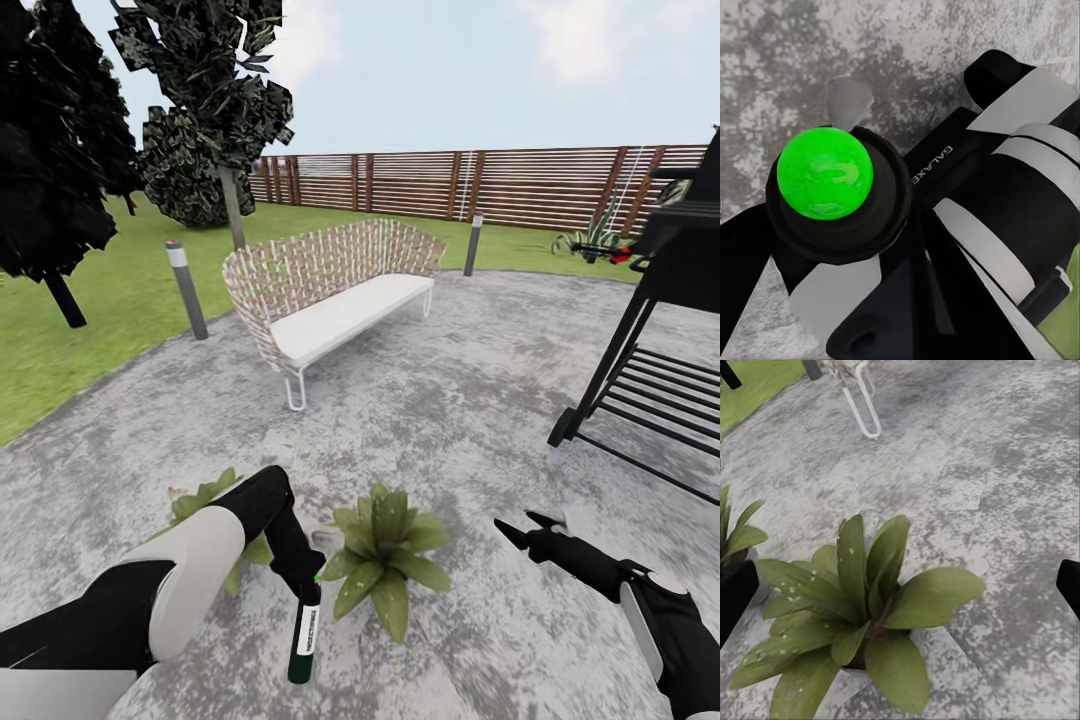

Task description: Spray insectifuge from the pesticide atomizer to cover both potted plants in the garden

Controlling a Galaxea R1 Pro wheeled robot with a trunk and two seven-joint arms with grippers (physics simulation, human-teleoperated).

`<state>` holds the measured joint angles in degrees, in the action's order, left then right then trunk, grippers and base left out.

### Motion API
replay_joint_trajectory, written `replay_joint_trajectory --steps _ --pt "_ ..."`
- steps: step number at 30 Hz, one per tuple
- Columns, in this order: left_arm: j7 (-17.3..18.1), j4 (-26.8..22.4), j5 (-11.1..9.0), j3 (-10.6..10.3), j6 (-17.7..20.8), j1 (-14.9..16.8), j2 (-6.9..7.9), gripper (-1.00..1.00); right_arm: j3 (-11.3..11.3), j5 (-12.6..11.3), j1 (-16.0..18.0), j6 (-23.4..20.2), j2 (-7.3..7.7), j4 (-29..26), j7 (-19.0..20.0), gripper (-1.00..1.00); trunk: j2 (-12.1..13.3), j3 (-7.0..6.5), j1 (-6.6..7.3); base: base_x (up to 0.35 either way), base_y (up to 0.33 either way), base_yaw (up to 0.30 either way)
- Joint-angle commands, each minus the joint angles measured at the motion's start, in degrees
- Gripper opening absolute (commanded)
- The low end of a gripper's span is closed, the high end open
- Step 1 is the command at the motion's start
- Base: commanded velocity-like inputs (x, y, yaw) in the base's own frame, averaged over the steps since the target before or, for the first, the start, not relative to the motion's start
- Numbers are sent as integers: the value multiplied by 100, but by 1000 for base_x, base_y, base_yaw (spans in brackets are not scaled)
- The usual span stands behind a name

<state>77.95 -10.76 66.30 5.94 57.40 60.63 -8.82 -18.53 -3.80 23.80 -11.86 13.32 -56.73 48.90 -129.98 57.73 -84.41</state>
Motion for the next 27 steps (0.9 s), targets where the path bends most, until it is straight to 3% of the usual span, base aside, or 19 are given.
replay_joint_trajectory --steps 1,12,27 --pt "37 -5 62 47 61 2 -5 -100 -7 -41 2 -53 2 -2 23 100 -2 5 -1 217 -146 204" --pt "28 1 67 23 53 -55 12 -100 -10 -42 2 -52 0 -4 23 100 -2 5 -1 178 -189 237" --pt "1 -4 67 12 52 -63 27 -100 -10 -46 2 -45 -1 -6 23 100 -2 5 -1 -145 -247 8"
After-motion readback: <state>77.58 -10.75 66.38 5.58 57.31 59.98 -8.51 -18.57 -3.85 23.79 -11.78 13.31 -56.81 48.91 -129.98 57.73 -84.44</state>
